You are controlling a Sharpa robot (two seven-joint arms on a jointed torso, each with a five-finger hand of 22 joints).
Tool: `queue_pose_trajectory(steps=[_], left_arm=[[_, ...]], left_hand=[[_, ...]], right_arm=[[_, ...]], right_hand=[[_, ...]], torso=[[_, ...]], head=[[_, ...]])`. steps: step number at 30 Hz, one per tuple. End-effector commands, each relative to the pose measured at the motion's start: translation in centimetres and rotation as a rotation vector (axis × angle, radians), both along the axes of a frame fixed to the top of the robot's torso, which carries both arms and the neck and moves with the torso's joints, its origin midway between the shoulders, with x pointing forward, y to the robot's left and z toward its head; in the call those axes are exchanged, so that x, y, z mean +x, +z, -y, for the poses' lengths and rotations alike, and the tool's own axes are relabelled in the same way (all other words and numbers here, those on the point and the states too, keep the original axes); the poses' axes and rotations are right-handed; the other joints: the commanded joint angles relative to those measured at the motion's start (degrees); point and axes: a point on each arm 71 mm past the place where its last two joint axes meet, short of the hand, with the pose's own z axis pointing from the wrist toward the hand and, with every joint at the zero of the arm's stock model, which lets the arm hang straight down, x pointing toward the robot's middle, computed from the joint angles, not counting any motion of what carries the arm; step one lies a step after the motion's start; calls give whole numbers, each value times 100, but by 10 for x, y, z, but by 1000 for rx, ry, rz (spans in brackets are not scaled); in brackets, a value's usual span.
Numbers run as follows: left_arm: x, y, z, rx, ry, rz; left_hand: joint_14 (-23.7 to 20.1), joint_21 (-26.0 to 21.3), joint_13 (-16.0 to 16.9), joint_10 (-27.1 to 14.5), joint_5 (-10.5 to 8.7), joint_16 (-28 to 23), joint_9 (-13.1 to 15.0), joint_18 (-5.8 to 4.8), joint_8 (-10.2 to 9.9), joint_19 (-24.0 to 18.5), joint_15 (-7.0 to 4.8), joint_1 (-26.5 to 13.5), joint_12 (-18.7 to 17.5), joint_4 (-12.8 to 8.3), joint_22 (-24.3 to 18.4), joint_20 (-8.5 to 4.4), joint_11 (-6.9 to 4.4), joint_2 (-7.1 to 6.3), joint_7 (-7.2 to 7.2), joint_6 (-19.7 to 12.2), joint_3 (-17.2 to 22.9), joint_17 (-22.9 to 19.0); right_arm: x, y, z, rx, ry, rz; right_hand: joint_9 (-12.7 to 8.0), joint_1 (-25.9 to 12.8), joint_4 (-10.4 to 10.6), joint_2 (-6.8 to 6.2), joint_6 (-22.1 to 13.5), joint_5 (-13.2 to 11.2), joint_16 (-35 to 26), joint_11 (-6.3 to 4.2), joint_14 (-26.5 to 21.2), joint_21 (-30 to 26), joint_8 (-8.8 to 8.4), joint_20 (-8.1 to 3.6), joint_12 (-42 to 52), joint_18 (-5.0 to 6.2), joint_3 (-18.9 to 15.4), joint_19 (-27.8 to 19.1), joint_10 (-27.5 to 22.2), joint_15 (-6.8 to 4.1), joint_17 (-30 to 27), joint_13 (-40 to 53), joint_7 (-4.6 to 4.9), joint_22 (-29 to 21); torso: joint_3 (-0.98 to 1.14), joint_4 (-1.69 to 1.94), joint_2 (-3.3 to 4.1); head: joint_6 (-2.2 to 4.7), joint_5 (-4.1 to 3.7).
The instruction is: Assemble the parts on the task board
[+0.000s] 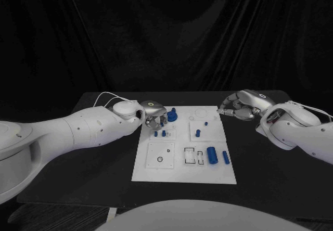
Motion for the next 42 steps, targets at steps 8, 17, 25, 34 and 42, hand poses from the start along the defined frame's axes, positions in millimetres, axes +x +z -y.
queue_pose_trajectory(steps=[8,17,25,34,42], left_arm=[[0,-3,-6,14,19,-10],[4,3,-17,-19,72,79],[8,13,-44,-61,145,199],[9,38,-92,-359,406,86],[-2,59,-123,-962,445,-403]], left_hand=[[-89,-110,-39,-274,-209,-49,-168,46,7,-95,65,-159,-115,166,974,24,104,-212,-279,-553,-54,-62],[-88,-94,18,-381,-402,-40,-221,41,1,-73,74,-414,-96,367,982,35,119,-310,-324,-704,-265,-64],[-243,-273,57,-437,-374,-212,-218,79,62,-182,89,-396,-80,399,930,40,142,-259,-274,-652,-297,-312],[-4295,-4686,235,-1495,-152,-3179,-238,373,141,-4677,531,-688,-54,759,-53,154,313,-57,309,-236,-365,-2745],[-7461,-6950,-576,-5504,-169,-6715,-792,39,-32,-7180,573,-998,-288,1392,-1890,761,368,-195,293,-3066,-2325,-5675]], right_arm=[[0,-1,2,-4,-11,-5],[-1,-1,3,-3,-14,-2],[0,1,6,-4,-22,4],[9,24,-3,9,-3,62],[19,56,-24,34,67,149]], right_hand=[[-10,25,6,38,10,-7,-29,30,319,-36,-11,32,20,58,9,281,610,29,-2,1510,-2,1252],[-13,27,5,34,3,-9,-29,30,319,-38,-17,32,20,58,7,280,610,28,-1,1510,-1,1251],[-18,44,-6,23,-4,-5,-39,29,315,-45,-24,30,20,60,7,277,610,28,-26,1510,-2,1249],[-37,194,-47,2,138,27,-64,-8,305,-88,-11,8,-198,69,26,261,350,-3,-81,1045,-36,1236],[-120,737,-155,-183,359,1146,-105,-54,291,-158,-133,-47,-2624,82,309,238,-1630,-52,-160,-2120,-81,1217]], torso=[[2,1,-3],[0,1,-1],[-1,1,-1],[-11,0,-3],[-9,3,0]], head=[[1,5],[1,-8],[1,-23],[1,-76],[1,-223]])
